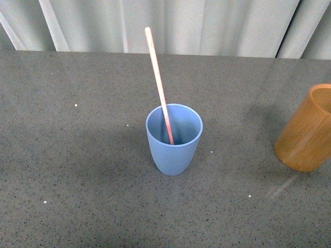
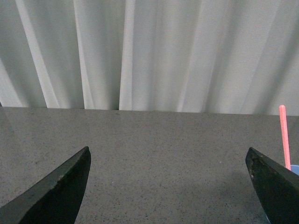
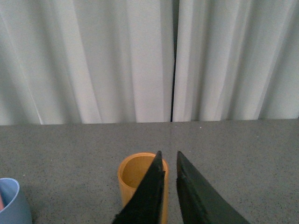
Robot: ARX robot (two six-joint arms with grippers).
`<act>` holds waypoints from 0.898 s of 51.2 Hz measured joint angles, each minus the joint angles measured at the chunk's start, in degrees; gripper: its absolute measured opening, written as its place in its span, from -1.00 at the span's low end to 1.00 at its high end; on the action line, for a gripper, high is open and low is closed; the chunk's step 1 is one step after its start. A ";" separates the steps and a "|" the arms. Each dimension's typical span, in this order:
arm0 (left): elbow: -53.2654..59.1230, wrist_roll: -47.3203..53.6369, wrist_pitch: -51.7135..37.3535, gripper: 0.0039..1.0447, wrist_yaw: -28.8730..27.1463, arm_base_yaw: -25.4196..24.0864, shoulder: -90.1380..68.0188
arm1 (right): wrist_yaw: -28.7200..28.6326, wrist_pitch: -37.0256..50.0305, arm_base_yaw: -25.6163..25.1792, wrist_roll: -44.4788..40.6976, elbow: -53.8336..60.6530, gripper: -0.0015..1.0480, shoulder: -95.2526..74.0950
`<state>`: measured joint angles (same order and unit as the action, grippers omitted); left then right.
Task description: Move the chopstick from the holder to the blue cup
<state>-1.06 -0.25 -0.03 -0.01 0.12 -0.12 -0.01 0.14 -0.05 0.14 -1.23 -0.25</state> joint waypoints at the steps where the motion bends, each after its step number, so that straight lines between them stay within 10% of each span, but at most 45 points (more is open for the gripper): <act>1: 0.00 0.00 0.00 0.87 0.02 0.00 0.00 | 0.00 0.00 0.00 0.00 0.00 -0.72 0.00; 27: 0.00 0.00 0.00 0.87 0.00 0.00 0.00 | 0.00 -0.02 0.00 0.02 0.00 0.80 0.00; 46: 0.00 0.00 0.00 0.87 0.00 0.00 0.00 | -0.02 -0.02 0.00 0.02 0.00 0.81 0.00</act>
<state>-1.06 -0.25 -0.03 -0.01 0.12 -0.12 -0.03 0.12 -0.05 0.16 -1.23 -0.25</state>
